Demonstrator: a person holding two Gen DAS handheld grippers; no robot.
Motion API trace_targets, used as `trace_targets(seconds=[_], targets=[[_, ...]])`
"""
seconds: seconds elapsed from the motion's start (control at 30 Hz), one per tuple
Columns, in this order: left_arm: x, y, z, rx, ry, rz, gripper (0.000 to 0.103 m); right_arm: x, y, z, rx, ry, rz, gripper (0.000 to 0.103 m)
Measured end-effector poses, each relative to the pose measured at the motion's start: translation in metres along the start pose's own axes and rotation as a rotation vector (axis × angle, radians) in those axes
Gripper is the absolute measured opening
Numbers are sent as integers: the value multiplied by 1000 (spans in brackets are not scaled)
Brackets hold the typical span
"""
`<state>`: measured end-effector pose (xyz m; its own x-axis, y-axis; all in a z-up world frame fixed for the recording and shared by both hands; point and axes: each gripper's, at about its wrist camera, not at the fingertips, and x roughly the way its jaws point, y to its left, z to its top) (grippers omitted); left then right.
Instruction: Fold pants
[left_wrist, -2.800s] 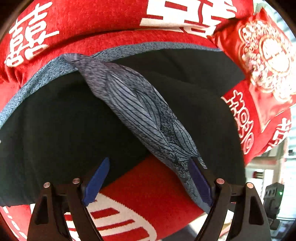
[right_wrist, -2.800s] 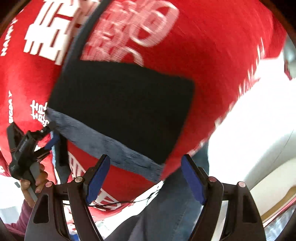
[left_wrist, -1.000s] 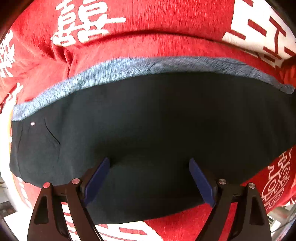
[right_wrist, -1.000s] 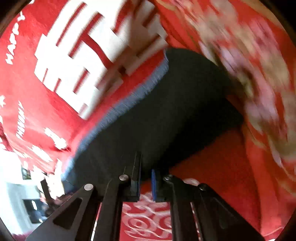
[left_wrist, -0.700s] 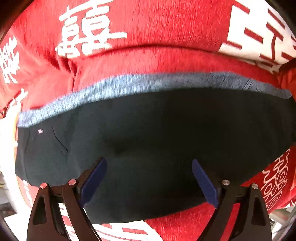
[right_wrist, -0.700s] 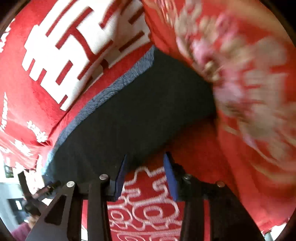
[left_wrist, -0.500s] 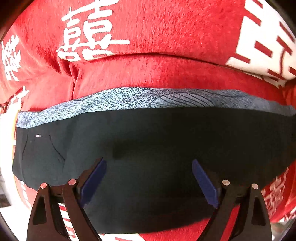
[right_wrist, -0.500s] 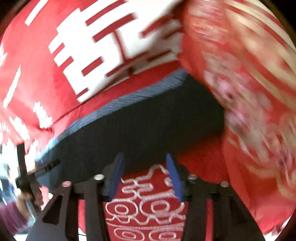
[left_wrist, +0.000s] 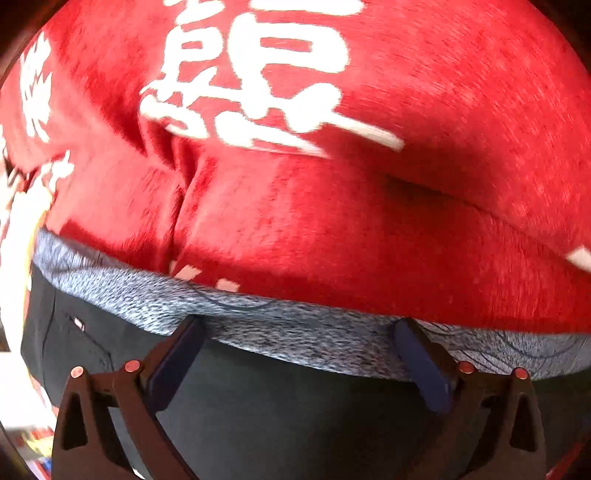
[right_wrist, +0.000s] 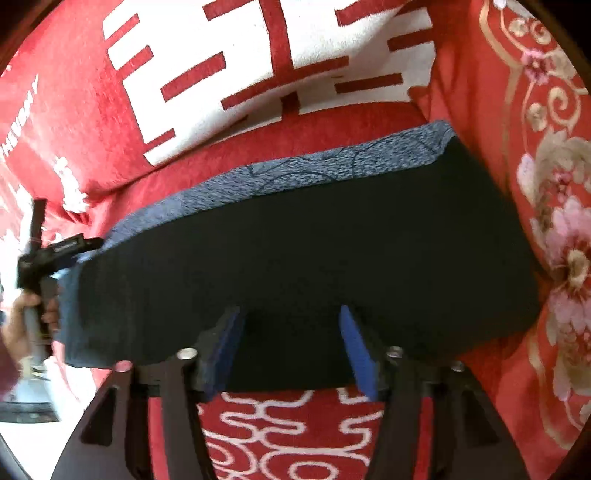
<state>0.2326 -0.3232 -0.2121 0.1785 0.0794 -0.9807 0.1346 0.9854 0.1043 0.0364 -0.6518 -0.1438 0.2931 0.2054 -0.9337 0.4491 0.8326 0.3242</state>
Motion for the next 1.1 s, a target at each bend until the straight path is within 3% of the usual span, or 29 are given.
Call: trace_targets(seconds=[0.13, 0.2, 0.33, 0.4, 0.53, 0.63, 0.7, 0.77, 0.87, 1.1], targets=[[-19, 7, -23, 110, -26, 25, 103, 5, -4, 3, 61, 10, 77, 87], [-32, 14, -41, 153, -34, 32, 103, 10, -2, 5, 53, 7, 128, 99], [-47, 51, -64, 181, -29, 45, 103, 9, 16, 8, 56, 47, 88, 99], [-54, 80, -71, 190, -31, 61, 103, 5, 30, 0, 101, 46, 169, 98], [-45, 142, -65, 192, -30, 126, 103, 13, 98, -34, 133, 80, 387, 98], [-28, 191, -70, 194, -21, 168, 103, 42, 156, -65, 123, 140, 490, 94], [-7, 218, -74, 181, 20, 173, 103, 71, 198, -89, 135, 209, 571, 73], [3, 241, -81, 151, -3, 50, 103, 96, 228, -108, 157, 260, 637, 62], [4, 236, -86, 247, -49, 46, 103, 127, 260, -123, 192, 271, 664, 61], [2, 237, -90, 278, -94, -6, 103, 132, 274, -119, 211, 225, 645, 61]])
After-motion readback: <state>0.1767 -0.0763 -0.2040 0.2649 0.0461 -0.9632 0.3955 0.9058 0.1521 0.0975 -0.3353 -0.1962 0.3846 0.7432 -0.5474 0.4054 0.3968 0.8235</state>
